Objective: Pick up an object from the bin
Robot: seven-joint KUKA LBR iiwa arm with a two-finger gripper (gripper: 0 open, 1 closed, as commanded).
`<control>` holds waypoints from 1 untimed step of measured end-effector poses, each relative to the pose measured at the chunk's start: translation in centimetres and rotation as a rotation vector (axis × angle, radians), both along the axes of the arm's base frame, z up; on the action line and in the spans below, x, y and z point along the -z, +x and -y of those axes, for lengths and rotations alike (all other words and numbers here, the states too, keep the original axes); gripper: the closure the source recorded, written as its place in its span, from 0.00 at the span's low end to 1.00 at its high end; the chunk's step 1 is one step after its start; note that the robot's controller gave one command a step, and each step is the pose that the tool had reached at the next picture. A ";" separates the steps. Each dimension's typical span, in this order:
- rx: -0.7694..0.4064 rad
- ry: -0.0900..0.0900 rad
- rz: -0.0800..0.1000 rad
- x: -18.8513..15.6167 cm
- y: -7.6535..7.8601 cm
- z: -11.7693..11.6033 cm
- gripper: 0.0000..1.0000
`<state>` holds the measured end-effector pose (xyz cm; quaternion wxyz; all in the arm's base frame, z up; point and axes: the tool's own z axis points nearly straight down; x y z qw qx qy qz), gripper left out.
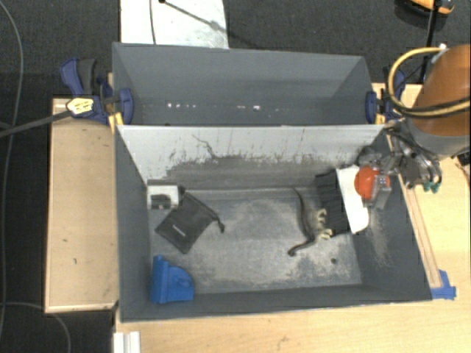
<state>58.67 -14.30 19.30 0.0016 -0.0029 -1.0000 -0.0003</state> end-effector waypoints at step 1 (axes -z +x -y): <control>-0.003 -0.001 0.007 -0.5 0.1 -0.1 0.00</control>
Offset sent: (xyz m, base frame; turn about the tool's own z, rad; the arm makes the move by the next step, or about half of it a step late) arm -0.0183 0.0189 0.0916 -0.0674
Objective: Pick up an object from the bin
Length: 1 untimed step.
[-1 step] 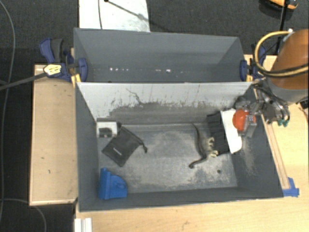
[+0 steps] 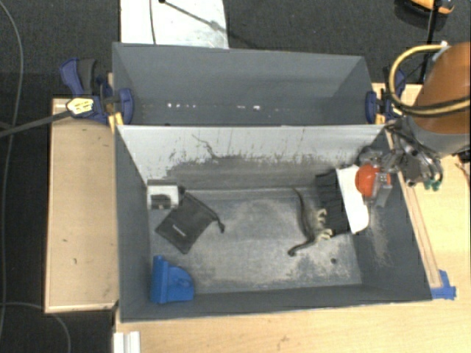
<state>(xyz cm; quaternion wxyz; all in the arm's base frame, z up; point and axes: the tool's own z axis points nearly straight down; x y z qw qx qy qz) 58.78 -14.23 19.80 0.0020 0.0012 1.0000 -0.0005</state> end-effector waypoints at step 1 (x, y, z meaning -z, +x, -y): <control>-0.042 0.002 -0.008 -6.2 -1.5 -1.3 0.00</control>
Offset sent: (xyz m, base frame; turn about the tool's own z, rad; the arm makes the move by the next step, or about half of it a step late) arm -0.0012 0.0119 0.1604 -0.0116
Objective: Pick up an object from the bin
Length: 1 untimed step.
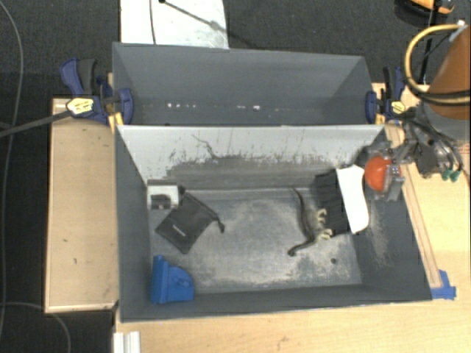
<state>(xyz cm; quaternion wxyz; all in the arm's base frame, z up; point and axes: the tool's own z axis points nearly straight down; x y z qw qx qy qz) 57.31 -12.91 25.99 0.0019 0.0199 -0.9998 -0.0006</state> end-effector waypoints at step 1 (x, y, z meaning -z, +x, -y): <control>0.008 -0.001 0.009 -6.3 0.7 0.0 0.00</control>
Offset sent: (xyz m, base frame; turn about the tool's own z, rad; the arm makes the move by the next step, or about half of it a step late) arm -0.0002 0.0015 0.1122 -0.0335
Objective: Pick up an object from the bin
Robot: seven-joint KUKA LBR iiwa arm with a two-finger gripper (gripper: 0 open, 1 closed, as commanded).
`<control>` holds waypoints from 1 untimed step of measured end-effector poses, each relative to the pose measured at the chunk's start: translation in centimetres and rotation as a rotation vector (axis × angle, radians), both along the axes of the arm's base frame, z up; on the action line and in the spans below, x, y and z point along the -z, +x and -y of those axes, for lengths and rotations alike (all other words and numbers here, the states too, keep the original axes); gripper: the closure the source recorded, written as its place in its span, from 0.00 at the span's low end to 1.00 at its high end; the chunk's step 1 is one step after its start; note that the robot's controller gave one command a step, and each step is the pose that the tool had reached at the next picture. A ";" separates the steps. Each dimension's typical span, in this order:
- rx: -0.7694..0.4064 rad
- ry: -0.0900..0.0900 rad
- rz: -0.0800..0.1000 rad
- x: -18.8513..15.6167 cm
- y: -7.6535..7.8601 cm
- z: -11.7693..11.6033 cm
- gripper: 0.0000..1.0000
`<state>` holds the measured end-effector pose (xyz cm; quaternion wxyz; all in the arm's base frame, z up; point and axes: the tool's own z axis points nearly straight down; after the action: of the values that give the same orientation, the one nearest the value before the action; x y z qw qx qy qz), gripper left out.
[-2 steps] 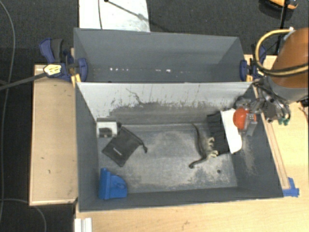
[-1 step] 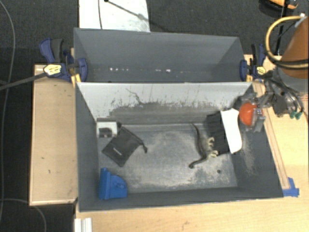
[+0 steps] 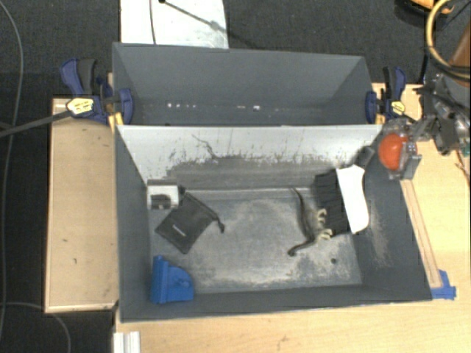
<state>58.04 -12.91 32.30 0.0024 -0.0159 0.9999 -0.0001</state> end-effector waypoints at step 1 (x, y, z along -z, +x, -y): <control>-0.036 0.000 -0.003 -4.6 -0.5 -0.1 0.00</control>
Offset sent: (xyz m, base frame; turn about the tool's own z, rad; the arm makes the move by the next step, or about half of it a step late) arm -0.0041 0.0057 -0.0044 -0.2271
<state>57.52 -12.78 36.88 0.0010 -0.0340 0.9994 0.0001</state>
